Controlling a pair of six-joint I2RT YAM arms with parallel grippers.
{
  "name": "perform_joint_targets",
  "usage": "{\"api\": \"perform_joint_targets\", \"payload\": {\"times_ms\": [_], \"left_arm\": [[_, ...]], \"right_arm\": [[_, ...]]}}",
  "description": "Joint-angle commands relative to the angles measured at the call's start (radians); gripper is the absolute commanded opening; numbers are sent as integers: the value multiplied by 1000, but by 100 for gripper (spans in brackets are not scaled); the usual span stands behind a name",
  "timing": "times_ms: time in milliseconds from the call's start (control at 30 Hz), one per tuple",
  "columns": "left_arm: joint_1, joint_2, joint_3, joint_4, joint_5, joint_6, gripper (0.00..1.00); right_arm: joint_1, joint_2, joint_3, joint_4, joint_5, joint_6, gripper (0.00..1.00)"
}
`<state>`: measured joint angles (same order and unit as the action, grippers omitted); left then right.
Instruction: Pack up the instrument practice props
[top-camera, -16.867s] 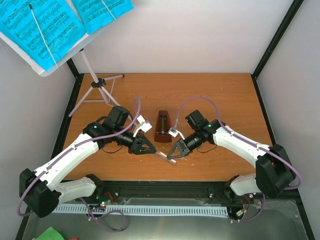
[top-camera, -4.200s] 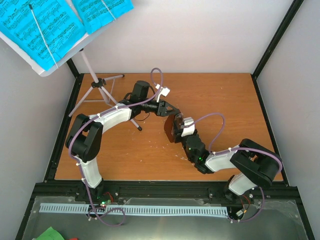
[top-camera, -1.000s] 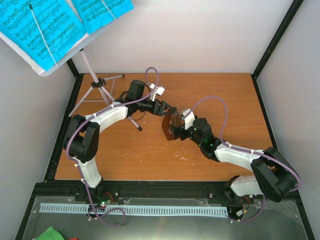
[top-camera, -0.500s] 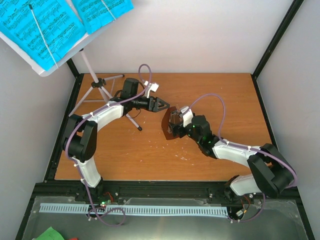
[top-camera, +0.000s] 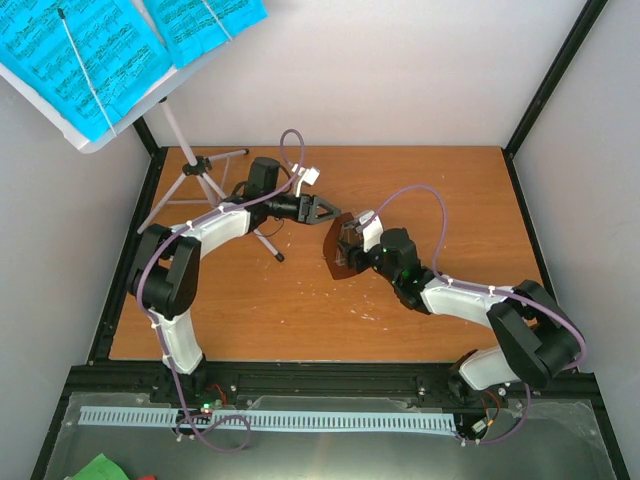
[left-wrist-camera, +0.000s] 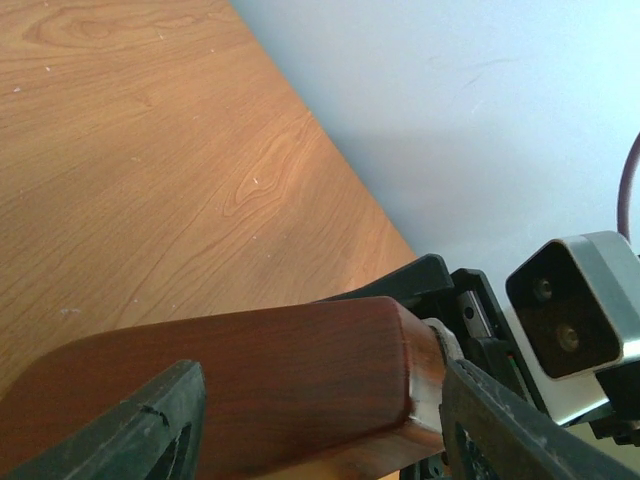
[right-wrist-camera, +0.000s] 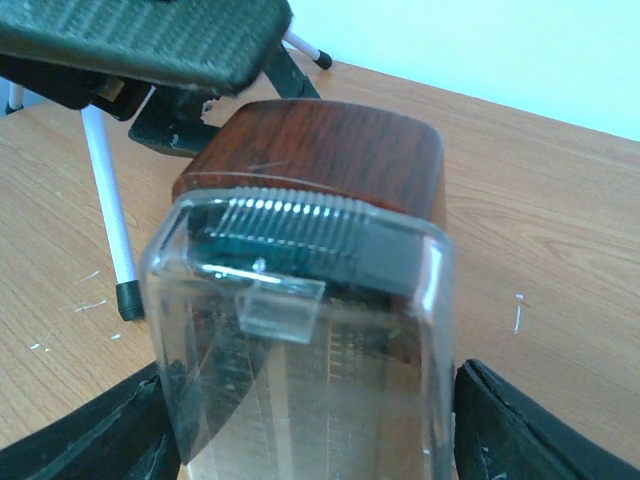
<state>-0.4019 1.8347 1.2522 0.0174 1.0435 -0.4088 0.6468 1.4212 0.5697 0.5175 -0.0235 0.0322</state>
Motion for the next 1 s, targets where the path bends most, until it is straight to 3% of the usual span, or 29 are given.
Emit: {"api": "perform_joint_targets", "payload": {"times_ms": [0, 367, 967], "left_arm": [[-10, 26, 15, 31, 32, -11, 64], [-15, 34, 16, 15, 12, -1, 60], [-15, 35, 15, 9, 3, 4, 59]], "right_arm": [[-10, 10, 21, 32, -9, -9, 67], [-11, -45, -26, 42, -9, -12, 51], [-2, -133, -112, 136, 14, 13, 44]]}}
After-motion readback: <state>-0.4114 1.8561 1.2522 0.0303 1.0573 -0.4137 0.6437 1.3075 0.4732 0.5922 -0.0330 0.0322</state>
